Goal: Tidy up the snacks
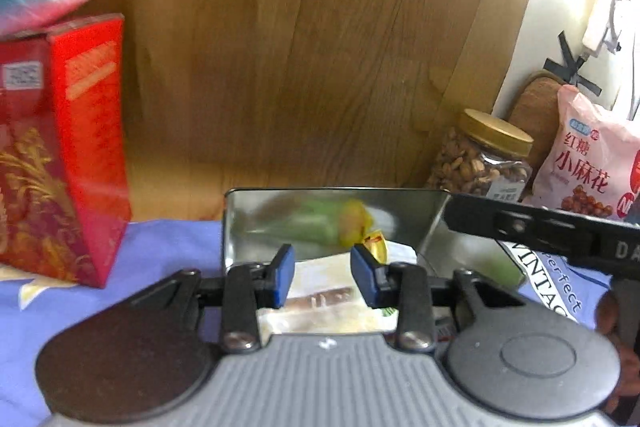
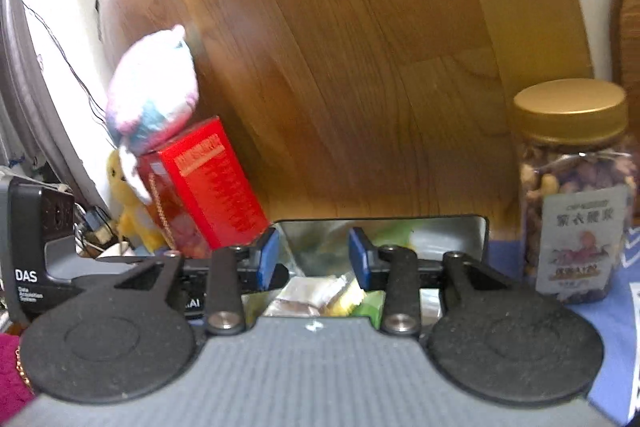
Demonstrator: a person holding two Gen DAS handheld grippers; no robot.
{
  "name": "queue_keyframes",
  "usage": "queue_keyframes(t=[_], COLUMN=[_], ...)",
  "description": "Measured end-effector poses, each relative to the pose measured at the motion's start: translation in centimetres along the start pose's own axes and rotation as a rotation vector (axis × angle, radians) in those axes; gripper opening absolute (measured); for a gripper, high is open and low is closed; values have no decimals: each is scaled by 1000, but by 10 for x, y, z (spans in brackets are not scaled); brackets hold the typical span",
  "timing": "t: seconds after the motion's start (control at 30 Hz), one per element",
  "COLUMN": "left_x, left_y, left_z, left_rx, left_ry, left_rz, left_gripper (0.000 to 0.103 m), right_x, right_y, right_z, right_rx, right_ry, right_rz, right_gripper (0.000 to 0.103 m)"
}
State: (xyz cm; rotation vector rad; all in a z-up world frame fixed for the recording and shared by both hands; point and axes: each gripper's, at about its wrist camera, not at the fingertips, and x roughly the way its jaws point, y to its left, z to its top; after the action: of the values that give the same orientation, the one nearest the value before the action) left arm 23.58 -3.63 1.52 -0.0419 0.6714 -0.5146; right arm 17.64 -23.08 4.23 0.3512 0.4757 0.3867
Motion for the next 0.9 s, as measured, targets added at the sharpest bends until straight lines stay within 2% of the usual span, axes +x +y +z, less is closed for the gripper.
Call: queue_keyframes(t=[0.13,0.23,0.4,0.47,0.6,0.63,0.67,0.73,0.77,0.83,0.9], left_x=[-36,-63,-88,-89,-84,-79,-74,-62,-56,-42,-30], left_y=[0,6,14,19,35,38,42,48,51,54,56], left_z=[-12,-29,-65,-77,-84,-82,-79,-75,-73,-74,-81], left_rx=[-20,-43,-81,-103,-143,-144,-148,-157,-157,-169,-187], left_ry=[-18,-8,49,72,75,73,73,67,69,103,158], left_rz=[-27,-53,-76,-75,-53,-58,-69,-77,-86,-126,-150], left_gripper=[32,32,32,33,39,45,55,67,69,67,55], right_x=[-29,-51,-62,-58,-44,-41,-36,-28,-23,-14,-6], right_y=[9,15,26,27,29,31,32,34,34,36,37], right_z=[-14,-37,-81,-95,-109,-110,-111,-113,-113,-112,-111], right_rx=[8,12,38,47,154,176,197,238,254,285,307], right_ry=[-4,11,99,136,205,214,224,248,255,257,260], right_rz=[25,36,59,57,96,102,103,91,89,98,101], right_gripper=[41,41,41,41,40,40,40,40,40,40,39])
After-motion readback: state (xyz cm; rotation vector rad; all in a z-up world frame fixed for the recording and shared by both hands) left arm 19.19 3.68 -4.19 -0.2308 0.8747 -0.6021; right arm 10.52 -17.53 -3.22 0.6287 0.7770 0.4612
